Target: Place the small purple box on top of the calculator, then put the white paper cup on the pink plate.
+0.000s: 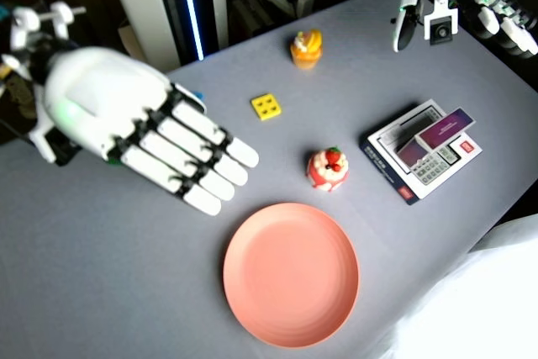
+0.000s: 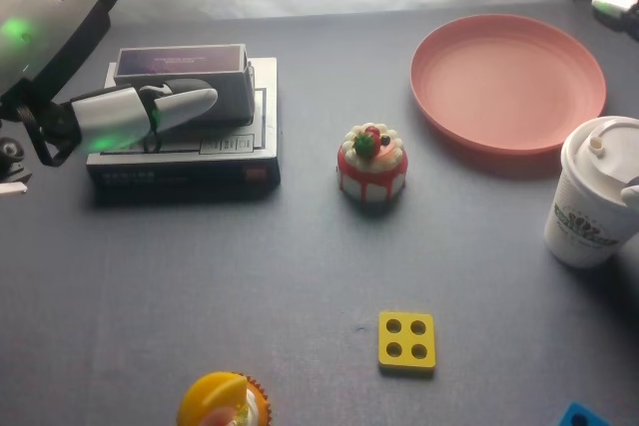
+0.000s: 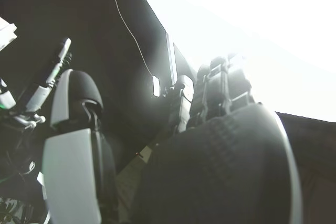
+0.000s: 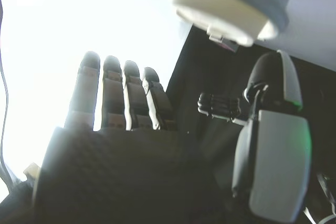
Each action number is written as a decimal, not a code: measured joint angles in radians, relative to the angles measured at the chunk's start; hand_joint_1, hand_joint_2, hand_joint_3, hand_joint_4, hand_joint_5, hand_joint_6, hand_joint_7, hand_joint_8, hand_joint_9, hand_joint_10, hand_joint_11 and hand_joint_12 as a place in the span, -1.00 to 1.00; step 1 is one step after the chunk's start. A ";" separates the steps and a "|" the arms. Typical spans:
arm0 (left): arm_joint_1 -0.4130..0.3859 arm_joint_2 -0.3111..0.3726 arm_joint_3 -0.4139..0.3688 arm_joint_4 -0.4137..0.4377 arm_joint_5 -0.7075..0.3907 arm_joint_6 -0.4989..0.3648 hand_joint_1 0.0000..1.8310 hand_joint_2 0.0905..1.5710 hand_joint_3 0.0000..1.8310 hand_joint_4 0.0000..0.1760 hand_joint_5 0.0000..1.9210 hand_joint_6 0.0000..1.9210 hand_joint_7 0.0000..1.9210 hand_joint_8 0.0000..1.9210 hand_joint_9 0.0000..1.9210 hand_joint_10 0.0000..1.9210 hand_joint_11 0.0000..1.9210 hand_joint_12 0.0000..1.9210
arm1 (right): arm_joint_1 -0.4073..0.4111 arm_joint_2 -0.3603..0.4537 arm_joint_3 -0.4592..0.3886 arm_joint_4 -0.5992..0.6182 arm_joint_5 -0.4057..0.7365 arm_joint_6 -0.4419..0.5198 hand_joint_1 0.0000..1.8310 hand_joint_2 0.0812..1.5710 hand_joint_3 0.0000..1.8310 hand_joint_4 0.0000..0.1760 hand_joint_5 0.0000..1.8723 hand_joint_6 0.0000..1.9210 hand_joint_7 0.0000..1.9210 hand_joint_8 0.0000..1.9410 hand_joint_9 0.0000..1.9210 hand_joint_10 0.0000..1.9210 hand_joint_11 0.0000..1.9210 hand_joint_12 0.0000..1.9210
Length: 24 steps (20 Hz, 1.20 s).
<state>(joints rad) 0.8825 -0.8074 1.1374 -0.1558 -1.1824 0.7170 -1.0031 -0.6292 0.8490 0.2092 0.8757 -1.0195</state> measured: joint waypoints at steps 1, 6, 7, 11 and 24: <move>0.001 0.000 0.000 -0.002 0.000 0.000 -0.10 0.32 -1.00 0.51 -0.94 -1.00 -1.00 -1.00 -1.00 -1.00 -1.00 -1.00 | -0.011 0.006 -0.001 -0.019 0.013 0.027 -0.30 0.12 -1.00 -1.00 -1.00 -1.00 -1.00 -1.00 -1.00 -1.00 -1.00 -1.00; 0.005 0.000 0.001 -0.008 0.000 -0.004 -0.12 0.33 -1.00 0.33 -0.92 -0.99 -1.00 -1.00 -1.00 -1.00 -1.00 -1.00 | -0.073 0.013 -0.005 -0.069 0.035 0.096 -0.29 0.13 -1.00 -1.00 -1.00 -1.00 -1.00 -1.00 -1.00 -1.00 -1.00 -1.00; 0.005 0.000 0.003 -0.008 0.000 -0.011 -0.13 0.33 -1.00 0.35 -0.92 -0.99 -1.00 -1.00 -1.00 -1.00 -1.00 -1.00 | -0.074 0.010 -0.005 -0.071 0.029 0.100 -0.28 0.11 -1.00 -1.00 -1.00 -1.00 -1.00 -1.00 -1.00 -1.00 -1.00 -1.00; 0.005 0.000 0.008 -0.012 0.000 -0.018 -0.09 0.32 -1.00 0.33 -0.92 -0.99 -1.00 -1.00 -1.00 -1.00 -1.00 -1.00 | -0.073 -0.031 0.019 -0.068 -0.002 0.100 -0.15 0.13 -1.00 -1.00 -1.00 -1.00 -1.00 -1.00 -1.00 -1.00 -1.00 -1.00; 0.006 -0.001 0.009 -0.013 -0.002 -0.026 -0.01 0.34 -1.00 0.05 -0.90 -0.99 -1.00 -1.00 -1.00 -1.00 -1.00 -1.00 | 0.004 -0.163 0.143 -0.032 -0.191 0.100 0.10 0.27 -0.98 -1.00 -0.67 -0.85 -0.51 -0.83 -0.65 0.14 -0.79 0.84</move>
<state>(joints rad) 0.8890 -0.8085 1.1465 -0.1684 -1.1843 0.6907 -0.9993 -0.7918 0.9916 0.1776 0.6849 -0.9195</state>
